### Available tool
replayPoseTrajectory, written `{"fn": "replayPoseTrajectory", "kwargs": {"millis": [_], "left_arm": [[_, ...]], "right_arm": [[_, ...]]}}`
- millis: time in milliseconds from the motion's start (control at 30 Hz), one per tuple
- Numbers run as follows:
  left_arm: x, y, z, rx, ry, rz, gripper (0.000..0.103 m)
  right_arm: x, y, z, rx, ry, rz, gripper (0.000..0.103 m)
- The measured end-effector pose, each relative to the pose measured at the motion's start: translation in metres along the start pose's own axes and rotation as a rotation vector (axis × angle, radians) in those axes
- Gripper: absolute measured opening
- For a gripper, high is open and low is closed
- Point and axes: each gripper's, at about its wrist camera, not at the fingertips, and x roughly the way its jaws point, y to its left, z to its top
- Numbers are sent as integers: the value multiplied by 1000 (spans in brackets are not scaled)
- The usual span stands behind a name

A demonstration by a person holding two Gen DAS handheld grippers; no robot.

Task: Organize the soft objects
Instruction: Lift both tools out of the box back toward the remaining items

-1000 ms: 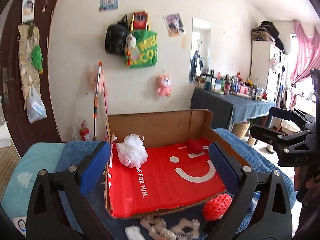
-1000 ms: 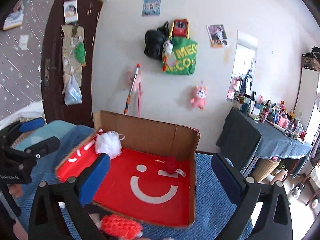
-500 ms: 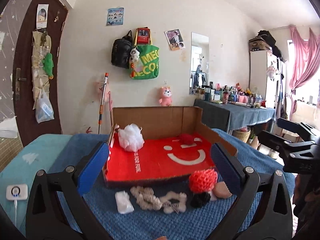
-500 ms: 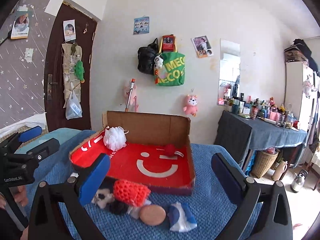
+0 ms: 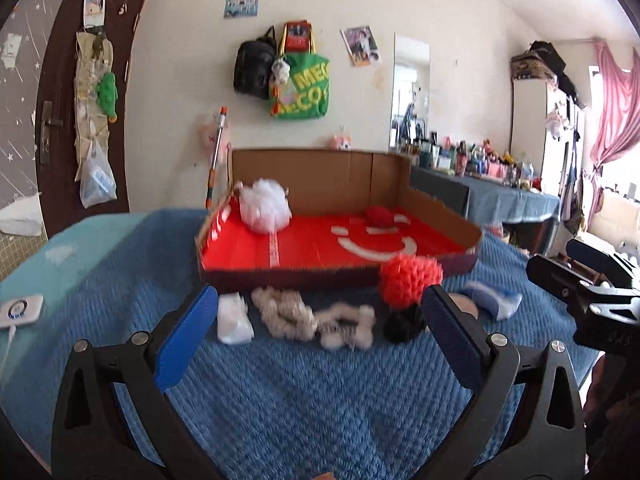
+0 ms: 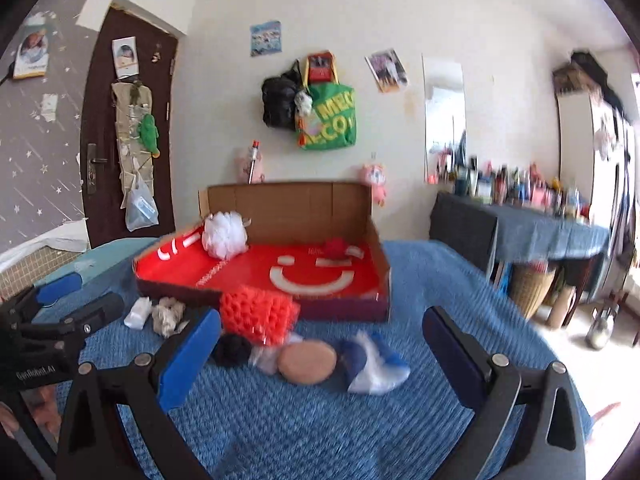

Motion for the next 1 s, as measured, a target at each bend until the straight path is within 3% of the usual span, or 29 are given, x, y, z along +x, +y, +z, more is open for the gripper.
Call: {"fn": "replayPoseTrajectory", "kwargs": {"millis": [167, 433, 1000], "left_arm": [[10, -5, -18, 18, 49, 13, 103], [25, -2, -32, 10, 121, 32, 103], [35, 0, -37, -8, 197, 61, 103]], "right_arm": [[13, -5, -25, 13, 24, -62, 103], [29, -2, -44, 11, 58, -76, 103], [41, -7, -52, 28, 122, -87, 103]]}}
